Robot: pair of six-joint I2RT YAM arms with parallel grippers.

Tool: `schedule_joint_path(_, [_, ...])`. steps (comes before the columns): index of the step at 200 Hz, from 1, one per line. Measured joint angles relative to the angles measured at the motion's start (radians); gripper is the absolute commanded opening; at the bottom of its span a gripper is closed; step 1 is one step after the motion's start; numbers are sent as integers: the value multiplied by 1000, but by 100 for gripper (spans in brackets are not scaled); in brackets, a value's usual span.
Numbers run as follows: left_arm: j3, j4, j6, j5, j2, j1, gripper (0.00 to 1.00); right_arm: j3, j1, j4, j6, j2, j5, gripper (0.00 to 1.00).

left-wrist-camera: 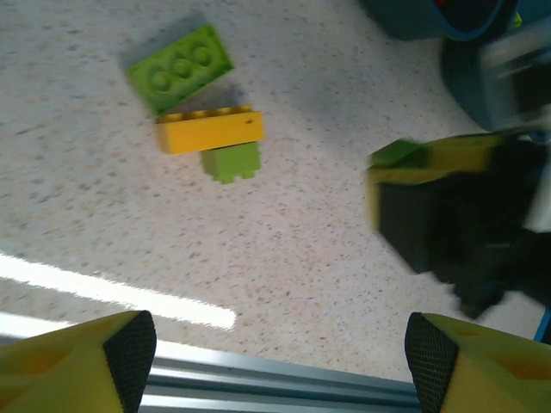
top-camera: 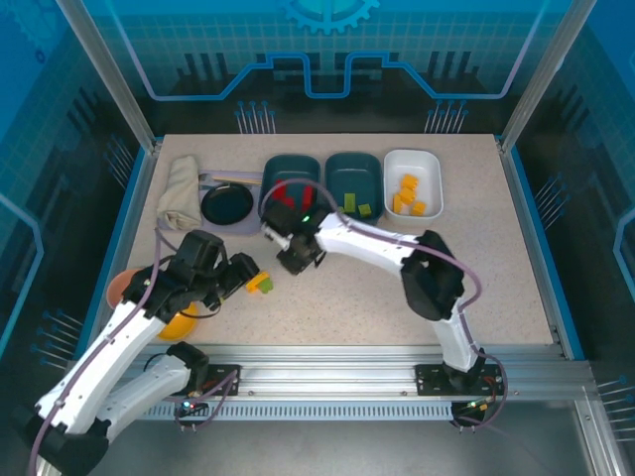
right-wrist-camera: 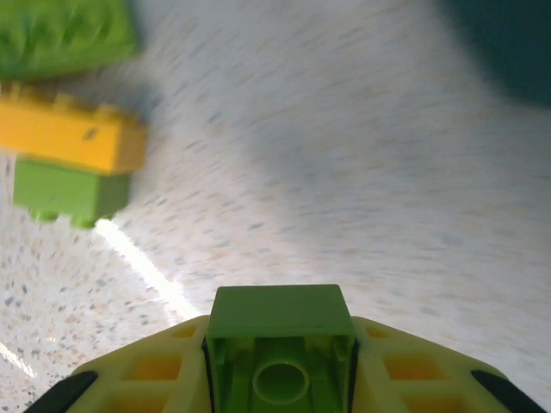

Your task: Sort the legos into containers by color

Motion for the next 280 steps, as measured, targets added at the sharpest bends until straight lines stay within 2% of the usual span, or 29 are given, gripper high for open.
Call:
schedule_joint_path(20, [42, 79, 27, 32, 103, 0, 81, 32, -115, 2, 54, -56, -4, 30])
schedule_joint_path(42, [109, 173, 54, 69, 225, 0, 82, 89, -243, 0, 123, -51, -11, 30])
schedule_joint_path(63, [185, 252, 77, 98, 340, 0, 83, 178, -347, -10, 195, 9, -21, 31])
schedule_joint_path(89, [278, 329, 106, 124, 477, 1, 83, 321, -420, -21, 264, 144, -31, 31])
schedule_joint_path(138, [432, 420, 154, 169, 697, 27, 83, 598, -474, -53, 338, 417, -34, 32])
schedule_joint_path(192, [540, 432, 183, 177, 812, 40, 82, 723, -519, -59, 348, 573, -38, 36])
schedule_joint_path(238, [543, 407, 183, 175, 811, 40, 82, 770, -536, -72, 342, 612, -61, 60])
schedule_joint_path(258, [542, 377, 183, 163, 802, 40, 83, 784, -533, -70, 331, 611, -65, 65])
schedule_joint_path(280, [533, 329, 183, 137, 769, 40, 83, 785, -526, -75, 318, 595, -68, 66])
